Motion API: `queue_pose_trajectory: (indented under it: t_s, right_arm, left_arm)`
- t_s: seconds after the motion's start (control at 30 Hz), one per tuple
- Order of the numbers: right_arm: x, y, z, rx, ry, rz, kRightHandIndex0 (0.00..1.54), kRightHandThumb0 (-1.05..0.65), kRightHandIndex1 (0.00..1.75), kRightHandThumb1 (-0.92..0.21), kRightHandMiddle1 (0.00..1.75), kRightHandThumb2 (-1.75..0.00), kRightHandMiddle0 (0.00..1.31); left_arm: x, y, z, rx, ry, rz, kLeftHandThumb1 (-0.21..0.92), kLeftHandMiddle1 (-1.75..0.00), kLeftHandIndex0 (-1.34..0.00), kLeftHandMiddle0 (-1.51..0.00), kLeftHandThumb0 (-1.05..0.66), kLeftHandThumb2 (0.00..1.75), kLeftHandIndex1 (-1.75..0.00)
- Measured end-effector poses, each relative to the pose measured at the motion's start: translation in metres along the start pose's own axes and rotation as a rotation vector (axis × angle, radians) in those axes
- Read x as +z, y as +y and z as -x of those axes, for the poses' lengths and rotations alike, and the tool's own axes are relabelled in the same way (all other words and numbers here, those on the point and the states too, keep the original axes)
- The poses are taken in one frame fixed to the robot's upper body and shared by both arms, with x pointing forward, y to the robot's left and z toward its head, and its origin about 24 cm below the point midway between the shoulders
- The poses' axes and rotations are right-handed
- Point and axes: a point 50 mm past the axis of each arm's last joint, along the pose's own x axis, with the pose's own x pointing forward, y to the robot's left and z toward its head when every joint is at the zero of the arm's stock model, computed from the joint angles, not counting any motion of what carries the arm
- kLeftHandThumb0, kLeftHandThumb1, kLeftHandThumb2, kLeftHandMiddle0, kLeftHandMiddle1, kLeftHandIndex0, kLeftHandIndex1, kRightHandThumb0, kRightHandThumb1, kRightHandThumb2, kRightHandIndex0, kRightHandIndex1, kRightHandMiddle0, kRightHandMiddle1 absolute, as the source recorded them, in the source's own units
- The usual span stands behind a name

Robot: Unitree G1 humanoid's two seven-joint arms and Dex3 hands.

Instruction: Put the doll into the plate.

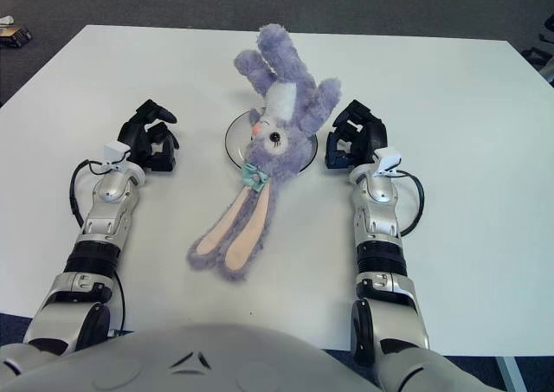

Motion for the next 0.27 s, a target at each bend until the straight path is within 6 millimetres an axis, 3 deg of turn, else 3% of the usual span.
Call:
queue_pose_trajectory:
  t_s: [0.27]
  right_arm:
    - [0.0002,-0.0003,0.0001,0.001,-0.001,0.005,0.92,-0.01,1.75,0.09,1.64,-1.75,0.75]
  left_arm:
    - [-0.0003,0.0004,0.0002,0.000,0.008,-0.001,0.12,-1.75,-0.52,-0.79,-0.01,1.55,-1.72]
